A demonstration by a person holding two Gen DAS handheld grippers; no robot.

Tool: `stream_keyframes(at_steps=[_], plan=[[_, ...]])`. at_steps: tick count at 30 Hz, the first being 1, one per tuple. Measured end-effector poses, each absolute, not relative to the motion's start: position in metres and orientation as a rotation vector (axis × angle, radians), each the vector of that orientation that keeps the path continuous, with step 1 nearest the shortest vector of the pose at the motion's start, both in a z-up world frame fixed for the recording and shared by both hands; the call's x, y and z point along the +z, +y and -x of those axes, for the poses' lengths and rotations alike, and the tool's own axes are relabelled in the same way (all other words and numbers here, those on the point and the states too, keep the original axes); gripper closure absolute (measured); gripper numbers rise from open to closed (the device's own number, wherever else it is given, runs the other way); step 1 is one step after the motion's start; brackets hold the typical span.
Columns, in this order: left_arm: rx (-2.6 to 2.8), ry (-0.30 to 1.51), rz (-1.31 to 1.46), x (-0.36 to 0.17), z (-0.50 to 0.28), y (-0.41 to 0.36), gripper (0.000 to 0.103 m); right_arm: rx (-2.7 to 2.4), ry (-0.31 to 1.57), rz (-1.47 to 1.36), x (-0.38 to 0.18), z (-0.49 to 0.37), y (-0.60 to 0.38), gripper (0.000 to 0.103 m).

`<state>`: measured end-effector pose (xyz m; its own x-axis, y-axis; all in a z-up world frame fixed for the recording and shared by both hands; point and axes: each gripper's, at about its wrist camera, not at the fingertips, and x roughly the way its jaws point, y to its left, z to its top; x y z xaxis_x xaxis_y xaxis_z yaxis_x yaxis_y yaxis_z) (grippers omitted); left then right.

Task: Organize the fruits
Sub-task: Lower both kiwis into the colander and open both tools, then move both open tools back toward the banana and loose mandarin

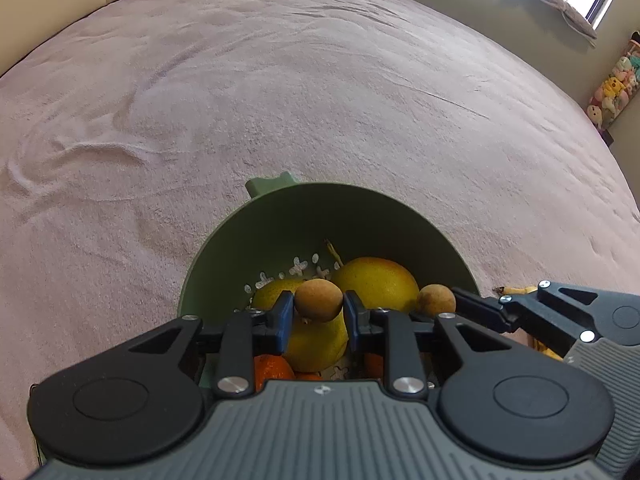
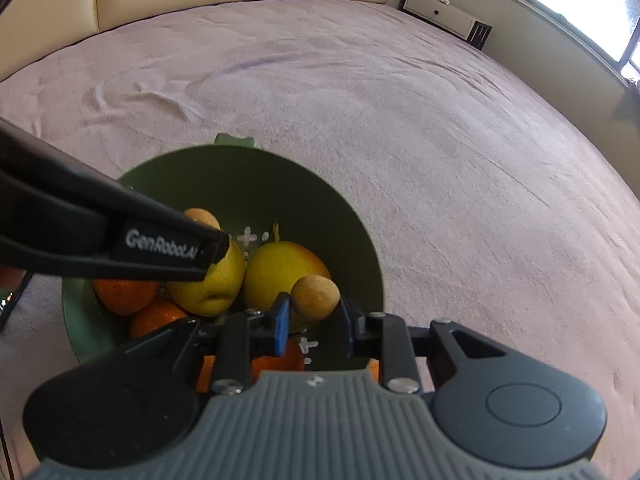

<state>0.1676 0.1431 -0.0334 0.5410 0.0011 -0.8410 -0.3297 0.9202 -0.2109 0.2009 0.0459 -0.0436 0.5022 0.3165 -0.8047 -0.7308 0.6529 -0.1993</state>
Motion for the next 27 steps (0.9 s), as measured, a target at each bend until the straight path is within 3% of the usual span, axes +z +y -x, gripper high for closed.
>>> stream_keyframes(at_steps=[4,13,21,27], plan=[[0.213,0.975,0.384,-0.035,-0.169,0.145,0.072,0.678,0.843,0.584,-0.052,-0.205,0.048,0.080],[0.207,0.965,0.376,-0.034,-0.169,0.141,0.046,0.670,0.860,0.573,-0.054,-0.208,0.046,0.080],[0.210,0.948,0.390,-0.028,-0.167,0.140,0.028,0.685,0.857,0.568,-0.047,-0.209,0.045,0.067],[0.197,0.928,0.393,-0.021,-0.166,0.136,0.025,0.692,0.846,0.535,-0.037,-0.208,0.038,0.057]])
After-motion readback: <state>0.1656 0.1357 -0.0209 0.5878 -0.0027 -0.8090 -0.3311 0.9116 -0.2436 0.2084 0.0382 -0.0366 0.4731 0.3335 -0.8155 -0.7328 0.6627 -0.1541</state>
